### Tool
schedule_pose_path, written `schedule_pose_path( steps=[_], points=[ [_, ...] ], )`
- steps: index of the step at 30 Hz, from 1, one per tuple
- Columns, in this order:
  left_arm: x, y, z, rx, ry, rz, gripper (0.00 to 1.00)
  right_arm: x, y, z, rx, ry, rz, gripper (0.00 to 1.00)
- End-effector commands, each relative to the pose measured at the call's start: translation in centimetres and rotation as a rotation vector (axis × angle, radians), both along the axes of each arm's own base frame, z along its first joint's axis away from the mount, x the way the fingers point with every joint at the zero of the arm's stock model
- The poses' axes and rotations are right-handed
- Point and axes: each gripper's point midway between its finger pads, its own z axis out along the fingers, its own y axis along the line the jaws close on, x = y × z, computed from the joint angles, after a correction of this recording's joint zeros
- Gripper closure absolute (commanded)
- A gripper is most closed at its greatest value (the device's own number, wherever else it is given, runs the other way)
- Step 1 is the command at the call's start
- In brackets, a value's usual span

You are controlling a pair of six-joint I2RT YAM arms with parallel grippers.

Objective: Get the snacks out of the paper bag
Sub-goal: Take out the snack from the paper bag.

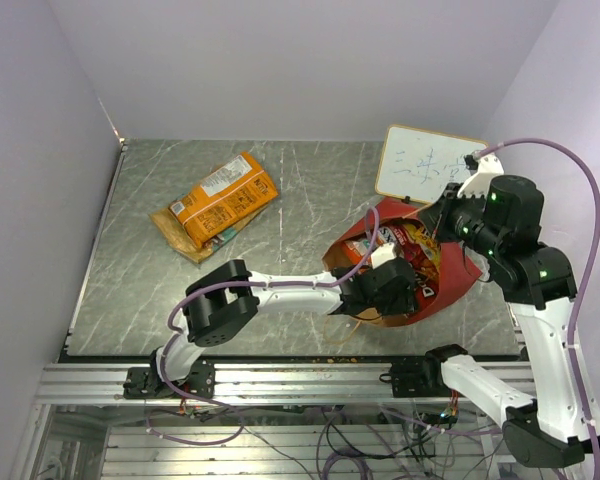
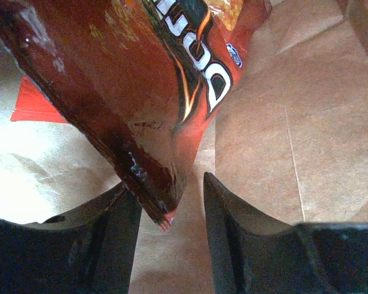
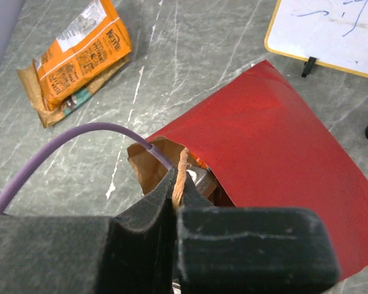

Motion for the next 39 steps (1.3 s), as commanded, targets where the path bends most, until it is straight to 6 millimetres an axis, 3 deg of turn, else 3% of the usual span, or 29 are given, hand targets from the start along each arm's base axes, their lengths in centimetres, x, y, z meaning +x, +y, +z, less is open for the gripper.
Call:
schedule_pose_path(
  steps=[1,7,12,22,31,39],
  points=[
    [0.3,-0.8,0.9,-0.009,-0.014,-0.010,0.51,0.0,0.9,1.5,0.052,-0.061,0.034,1.00],
    [1.4,0.2,2.1,0.027,-0.043,-0.038,0.77,-0.3,0.7,1.7,0.039,-0.070,0.033,1.00],
    [2.4,2.2,6.6,0.002,-0.112,-0.037,0.93,-0.6,0.3,2.1,0.033,-0.086,0.022,1.00],
    [2.3,4.1,16.0,-0.105,-0.251,-0.101,0.93,-0.8,-2.1,3.9,-0.051,-0.167,-0.065,1.00],
    [0.1,5.3,22.8,-0.215,-0.250,-0.197,0.93,-1.1,-3.1,4.3,-0.098,-0.207,-0.088,1.00],
    [-1.9,10.2,27.4,-0.292,-0.328,-0.234,0.93,-0.4,-2.8,3.5,-0.093,-0.214,-0.083,1.00]
  ],
)
